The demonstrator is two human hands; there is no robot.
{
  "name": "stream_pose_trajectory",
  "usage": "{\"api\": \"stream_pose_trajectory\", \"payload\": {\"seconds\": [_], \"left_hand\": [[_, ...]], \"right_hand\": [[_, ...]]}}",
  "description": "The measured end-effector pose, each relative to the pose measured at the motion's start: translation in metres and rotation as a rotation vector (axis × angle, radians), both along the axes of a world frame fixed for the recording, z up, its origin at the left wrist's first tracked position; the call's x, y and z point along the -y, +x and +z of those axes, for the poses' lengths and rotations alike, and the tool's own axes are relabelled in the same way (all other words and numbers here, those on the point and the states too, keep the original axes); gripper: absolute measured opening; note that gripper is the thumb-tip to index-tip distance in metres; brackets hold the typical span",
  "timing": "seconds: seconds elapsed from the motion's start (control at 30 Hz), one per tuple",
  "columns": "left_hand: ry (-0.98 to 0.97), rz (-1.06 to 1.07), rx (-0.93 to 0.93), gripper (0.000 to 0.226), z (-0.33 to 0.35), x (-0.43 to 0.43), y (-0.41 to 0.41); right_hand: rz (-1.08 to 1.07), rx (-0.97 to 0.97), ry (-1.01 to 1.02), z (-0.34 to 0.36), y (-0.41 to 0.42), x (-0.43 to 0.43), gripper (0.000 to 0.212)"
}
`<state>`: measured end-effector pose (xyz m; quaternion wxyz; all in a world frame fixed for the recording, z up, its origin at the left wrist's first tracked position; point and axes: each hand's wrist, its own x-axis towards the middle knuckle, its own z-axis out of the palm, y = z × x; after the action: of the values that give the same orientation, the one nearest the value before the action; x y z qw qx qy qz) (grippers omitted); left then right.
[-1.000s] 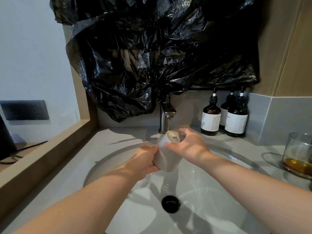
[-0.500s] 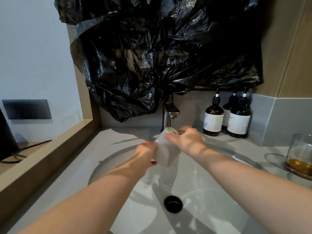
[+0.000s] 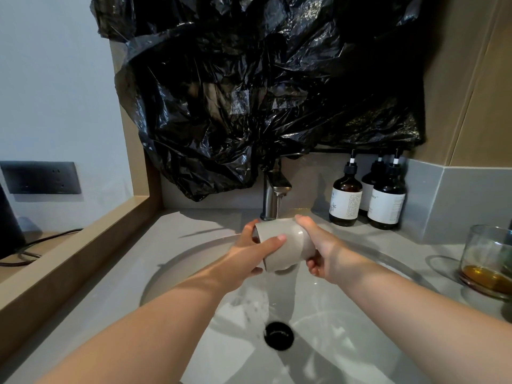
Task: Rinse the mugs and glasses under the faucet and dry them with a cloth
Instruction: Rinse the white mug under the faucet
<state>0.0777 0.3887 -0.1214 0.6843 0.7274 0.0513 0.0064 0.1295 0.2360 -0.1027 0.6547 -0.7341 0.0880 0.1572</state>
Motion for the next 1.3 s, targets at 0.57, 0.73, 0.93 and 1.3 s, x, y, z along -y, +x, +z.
{"api": "stream_pose_trajectory", "payload": {"seconds": [0.57, 0.73, 0.93, 1.3], "left_hand": [[-0.462, 0.160, -0.270, 0.059, 0.010, -0.004, 0.000], [-0.555, 0.147, -0.248, 0.069, 0.005, -0.009, 0.002], [-0.621, 0.154, -0.230, 0.067, 0.006, -0.007, 0.003], [-0.093, 0.175, -0.111, 0.051, 0.001, 0.006, -0.006]], "right_hand": [[0.302, 0.074, 0.374, -0.012, 0.006, 0.004, 0.034], [0.241, 0.065, 0.431, -0.008, 0.006, 0.001, 0.034], [0.212, 0.044, 0.460, 0.003, 0.006, 0.002, 0.045], [0.345, 0.123, 0.178, -0.002, 0.002, 0.007, 0.040]]}}
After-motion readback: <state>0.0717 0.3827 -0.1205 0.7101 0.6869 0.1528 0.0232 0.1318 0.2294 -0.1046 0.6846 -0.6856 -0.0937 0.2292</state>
